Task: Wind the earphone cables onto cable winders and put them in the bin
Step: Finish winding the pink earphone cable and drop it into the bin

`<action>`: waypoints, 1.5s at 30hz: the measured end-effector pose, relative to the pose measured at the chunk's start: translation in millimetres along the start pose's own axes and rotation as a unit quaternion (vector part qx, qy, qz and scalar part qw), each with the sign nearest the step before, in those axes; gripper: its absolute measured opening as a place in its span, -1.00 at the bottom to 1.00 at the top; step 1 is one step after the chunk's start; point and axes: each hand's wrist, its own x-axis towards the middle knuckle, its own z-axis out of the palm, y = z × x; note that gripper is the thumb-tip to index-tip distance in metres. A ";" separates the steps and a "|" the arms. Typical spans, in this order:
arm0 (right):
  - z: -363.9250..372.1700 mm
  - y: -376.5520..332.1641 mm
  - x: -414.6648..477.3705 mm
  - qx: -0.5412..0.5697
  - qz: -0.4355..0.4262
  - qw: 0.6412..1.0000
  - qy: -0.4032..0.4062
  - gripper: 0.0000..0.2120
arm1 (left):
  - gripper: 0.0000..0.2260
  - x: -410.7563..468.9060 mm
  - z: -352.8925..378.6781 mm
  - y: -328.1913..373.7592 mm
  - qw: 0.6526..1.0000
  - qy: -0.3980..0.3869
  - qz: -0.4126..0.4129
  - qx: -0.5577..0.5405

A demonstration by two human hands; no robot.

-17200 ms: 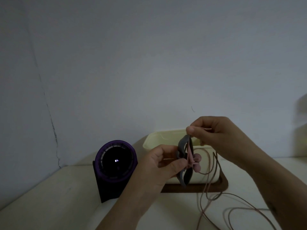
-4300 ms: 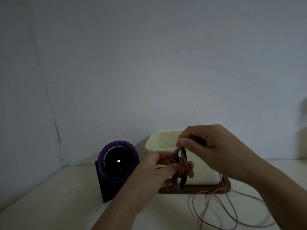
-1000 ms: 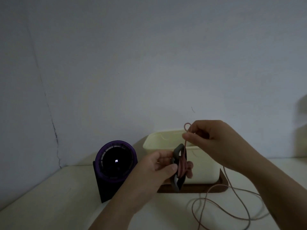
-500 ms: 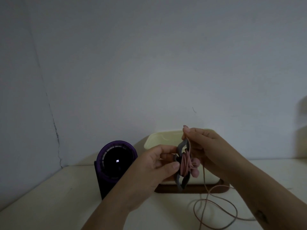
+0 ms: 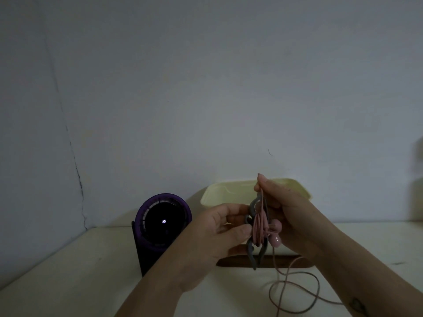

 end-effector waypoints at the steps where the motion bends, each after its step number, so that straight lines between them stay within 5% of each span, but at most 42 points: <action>1: 0.7 2.0 -0.1 0.012 0.013 1.000 -0.009 -0.73 | -0.70 0.3 -0.5 -0.3 1.000 0.005 0.006 -0.003; 5: 4.0 15.8 0.1 0.020 -0.004 0.990 -0.138 -0.74 | -0.72 1.1 2.6 1.8 0.998 0.031 0.045 -0.015; 8: 7.6 24.0 -0.2 0.042 -0.025 0.979 -0.196 -0.53 | -0.74 2.6 4.6 1.6 0.995 0.061 0.072 -0.042; 14: -6.6 31.2 7.0 -0.091 0.037 0.993 -0.070 -0.63 | -0.73 2.3 11.3 10.6 0.984 0.085 0.096 -0.123; 19: -11.5 33.5 4.5 -0.140 0.071 0.983 -0.096 -0.70 | -0.74 4.3 -9.9 14.4 0.963 0.150 0.112 -0.194; 25: -11.0 25.1 1.9 -0.457 0.051 0.882 -0.108 -0.82 | -0.74 7.8 -11.5 9.3 0.944 0.154 0.068 -0.284; 26: -9.1 26.5 2.1 -0.454 0.039 0.885 -0.098 -0.89 | -0.75 7.7 -10.9 8.7 0.945 0.154 0.061 -0.283; 30: 2.4 28.0 4.2 -0.306 -0.011 0.948 -0.081 -0.64 | -0.74 8.2 -6.0 6.5 0.953 0.148 0.052 -0.259; 34: 13.1 21.0 -4.1 -0.113 0.049 0.983 -0.135 -0.66 | -0.74 8.3 -5.1 5.4 0.957 0.149 0.042 -0.245; 38: 15.2 17.4 -5.6 -0.164 0.072 0.981 -0.079 -0.84 | -0.73 7.2 -8.3 6.9 0.951 0.160 0.034 -0.264; 40: 14.3 14.1 -4.6 -0.370 0.007 0.928 -0.046 -0.80 | -0.72 7.5 -12.5 6.6 0.950 0.177 0.034 -0.254; 42: 15.5 10.3 -6.0 -0.551 -0.067 0.830 -0.047 -0.77 | -0.73 7.4 -16.0 6.1 0.951 0.198 0.030 -0.235; 45: 23.0 1.4 -14.3 -0.623 -0.100 0.772 -0.078 -0.76 | -0.76 8.1 -17.7 1.9 0.961 0.230 0.036 -0.152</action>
